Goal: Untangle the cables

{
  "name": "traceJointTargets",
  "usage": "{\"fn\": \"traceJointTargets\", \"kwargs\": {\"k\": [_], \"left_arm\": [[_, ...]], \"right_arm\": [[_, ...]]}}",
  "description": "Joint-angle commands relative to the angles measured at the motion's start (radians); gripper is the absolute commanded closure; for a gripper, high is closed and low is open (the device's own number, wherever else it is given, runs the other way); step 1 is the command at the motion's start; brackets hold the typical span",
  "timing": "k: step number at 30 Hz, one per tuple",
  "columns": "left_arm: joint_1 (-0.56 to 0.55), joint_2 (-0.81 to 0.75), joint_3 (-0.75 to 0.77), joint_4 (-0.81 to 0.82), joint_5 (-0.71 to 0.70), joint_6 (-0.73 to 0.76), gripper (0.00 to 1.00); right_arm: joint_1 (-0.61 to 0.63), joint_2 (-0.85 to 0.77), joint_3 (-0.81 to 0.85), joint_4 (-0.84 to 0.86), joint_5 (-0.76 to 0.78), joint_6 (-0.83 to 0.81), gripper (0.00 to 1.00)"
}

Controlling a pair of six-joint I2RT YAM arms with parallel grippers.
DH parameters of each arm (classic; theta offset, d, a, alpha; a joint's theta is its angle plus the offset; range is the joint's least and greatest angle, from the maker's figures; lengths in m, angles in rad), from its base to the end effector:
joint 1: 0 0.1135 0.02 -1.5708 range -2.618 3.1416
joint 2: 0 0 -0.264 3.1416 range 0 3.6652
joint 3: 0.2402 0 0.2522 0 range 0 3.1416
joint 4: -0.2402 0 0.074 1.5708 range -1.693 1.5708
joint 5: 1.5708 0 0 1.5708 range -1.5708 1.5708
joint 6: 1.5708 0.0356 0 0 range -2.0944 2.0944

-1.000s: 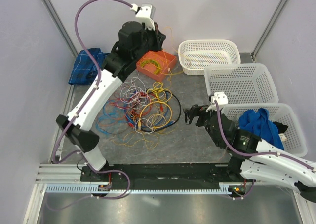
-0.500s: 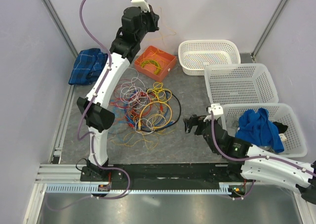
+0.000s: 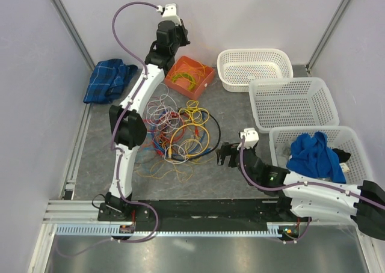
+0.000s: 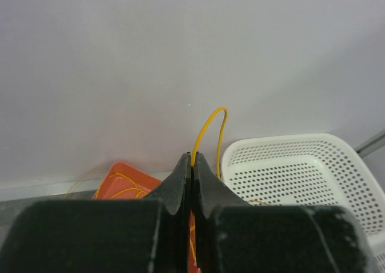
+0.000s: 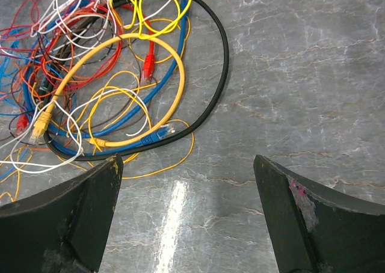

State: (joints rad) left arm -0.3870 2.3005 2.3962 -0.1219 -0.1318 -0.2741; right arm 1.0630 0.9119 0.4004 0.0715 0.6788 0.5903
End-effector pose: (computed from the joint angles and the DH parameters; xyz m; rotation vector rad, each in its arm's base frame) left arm 0.5049 -0.2007 0.3905 -0.0125 1.6118 -0.4082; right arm 0.1136 0.1581 0.2113 -0.0308 1.9319 0.4292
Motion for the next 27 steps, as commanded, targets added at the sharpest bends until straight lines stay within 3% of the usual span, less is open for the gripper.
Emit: {"fn": "traceJointTargets", "kwargs": {"k": [1, 8, 14, 20, 27], "left_arm": [[0.028, 0.033, 0.009, 0.102, -0.037, -0.036, 0.98], [0.034, 0.022, -0.144, 0.117, -0.066, -0.024, 0.98], [0.034, 0.063, -0.186, 0.09, -0.069, -0.06, 0.98], [0.033, -0.053, -0.325, 0.163, -0.091, -0.093, 0.98], [0.024, -0.144, -0.249, 0.174, -0.101, -0.047, 0.98]], "right_arm": [[-0.003, 0.041, -0.012, 0.071, -0.002, 0.031, 0.02], [-0.003, 0.094, -0.032, 0.091, 0.005, 0.039, 0.02], [-0.003, 0.099, -0.034, 0.093, 0.005, 0.042, 0.02], [-0.005, 0.05, -0.058, 0.086, 0.016, 0.042, 0.02], [-0.003, 0.025, -0.071, 0.085, 0.007, 0.051, 0.02]]}}
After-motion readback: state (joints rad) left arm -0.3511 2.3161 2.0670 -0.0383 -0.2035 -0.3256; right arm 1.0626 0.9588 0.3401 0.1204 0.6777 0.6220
